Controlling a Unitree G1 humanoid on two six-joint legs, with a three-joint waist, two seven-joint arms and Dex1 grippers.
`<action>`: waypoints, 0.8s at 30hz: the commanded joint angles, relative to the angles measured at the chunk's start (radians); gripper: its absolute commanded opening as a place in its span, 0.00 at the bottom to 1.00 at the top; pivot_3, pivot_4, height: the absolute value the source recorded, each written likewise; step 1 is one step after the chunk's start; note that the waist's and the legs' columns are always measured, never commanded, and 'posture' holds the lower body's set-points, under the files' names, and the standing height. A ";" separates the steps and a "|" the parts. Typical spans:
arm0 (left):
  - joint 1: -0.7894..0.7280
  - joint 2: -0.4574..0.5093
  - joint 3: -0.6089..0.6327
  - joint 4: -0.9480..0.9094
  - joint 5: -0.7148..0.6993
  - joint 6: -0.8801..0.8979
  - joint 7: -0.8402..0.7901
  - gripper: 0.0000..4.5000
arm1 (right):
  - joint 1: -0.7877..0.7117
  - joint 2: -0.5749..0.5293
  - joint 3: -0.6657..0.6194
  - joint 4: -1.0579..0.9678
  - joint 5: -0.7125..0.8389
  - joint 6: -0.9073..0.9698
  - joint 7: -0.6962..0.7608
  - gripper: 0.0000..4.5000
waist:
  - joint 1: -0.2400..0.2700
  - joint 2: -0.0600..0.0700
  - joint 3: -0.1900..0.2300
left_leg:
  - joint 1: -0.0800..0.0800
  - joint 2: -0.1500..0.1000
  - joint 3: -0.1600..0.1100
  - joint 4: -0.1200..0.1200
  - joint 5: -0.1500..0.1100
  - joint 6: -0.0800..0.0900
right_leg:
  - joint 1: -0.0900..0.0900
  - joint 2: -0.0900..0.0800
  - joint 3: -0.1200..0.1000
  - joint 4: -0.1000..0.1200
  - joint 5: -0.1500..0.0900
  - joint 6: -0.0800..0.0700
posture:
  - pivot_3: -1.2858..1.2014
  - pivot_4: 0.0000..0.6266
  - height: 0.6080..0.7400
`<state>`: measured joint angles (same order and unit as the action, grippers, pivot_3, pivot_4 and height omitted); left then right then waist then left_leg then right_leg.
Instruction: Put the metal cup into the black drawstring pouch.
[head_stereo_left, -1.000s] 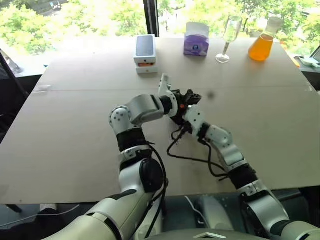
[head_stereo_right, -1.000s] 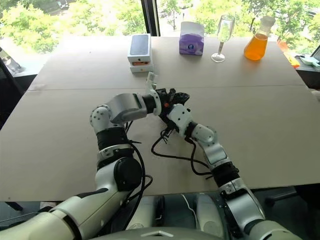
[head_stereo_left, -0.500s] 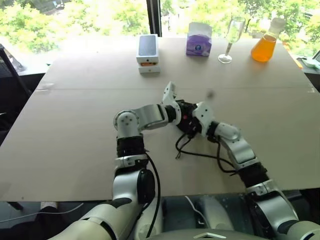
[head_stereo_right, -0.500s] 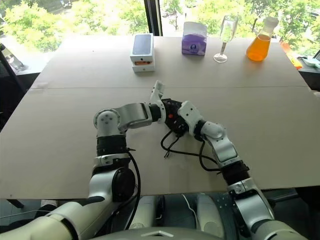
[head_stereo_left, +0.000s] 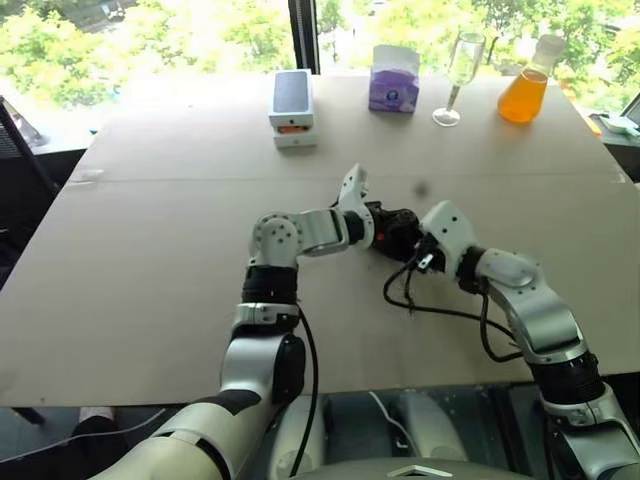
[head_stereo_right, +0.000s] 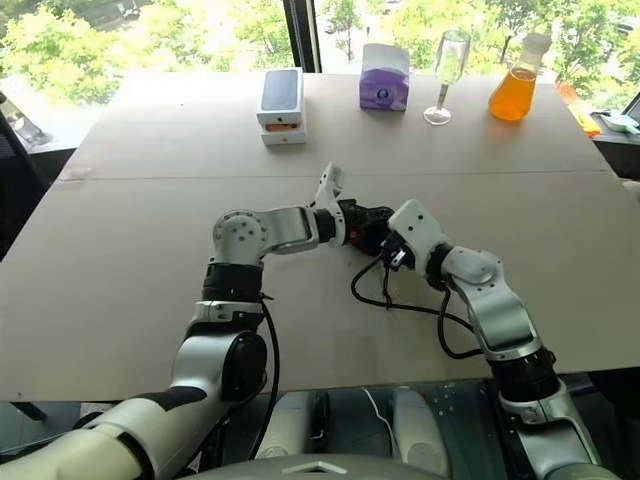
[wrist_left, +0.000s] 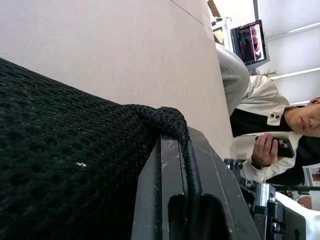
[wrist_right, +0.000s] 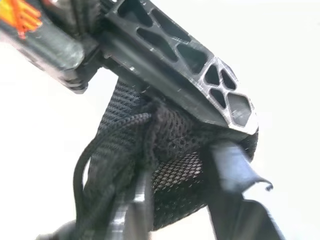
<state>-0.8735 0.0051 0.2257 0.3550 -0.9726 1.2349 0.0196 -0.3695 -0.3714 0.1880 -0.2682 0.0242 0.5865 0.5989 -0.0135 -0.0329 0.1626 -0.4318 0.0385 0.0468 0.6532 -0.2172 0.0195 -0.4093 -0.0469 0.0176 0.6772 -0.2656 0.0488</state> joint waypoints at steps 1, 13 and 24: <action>-0.037 -0.004 -0.018 -0.035 0.025 0.001 -0.042 0.00 | -0.019 0.005 -0.017 -0.039 0.005 -0.009 -0.026 0.35 | 0.001 0.000 0.000 | 0.000 0.000 0.000 0.000 0.000 0.000 | 0.000 0.000 0.000 0.000 0.000 0.000 | 0.52 0.24 1.00; -0.071 -0.017 0.018 -0.022 0.091 -0.025 -0.058 0.00 | 0.150 -0.045 -0.291 -0.280 0.263 0.282 -0.015 0.81 | 0.006 0.000 0.000 | -0.001 0.000 -0.001 0.000 -0.002 0.003 | 0.000 -0.001 -0.001 -0.001 0.000 0.000 | 0.52 0.24 1.00; -0.099 -0.029 0.049 0.005 0.115 -0.027 -0.072 0.00 | 0.244 0.178 -0.153 -0.245 0.323 0.355 -0.194 0.99 | 0.001 0.000 0.000 | -0.001 0.000 0.000 0.000 -0.002 0.004 | 0.000 0.000 0.000 -0.001 0.000 0.000 | 0.52 0.24 1.00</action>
<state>-0.9396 -0.0162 0.2659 0.3681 -0.8542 1.2145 -0.0389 -0.1199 -0.1953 0.0218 -0.5244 0.3644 0.9734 0.4322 -0.0129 -0.0330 0.1627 -0.4325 0.0385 0.0465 0.6532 -0.2194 0.0235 -0.4093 -0.0469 0.0175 0.6761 -0.2658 0.0489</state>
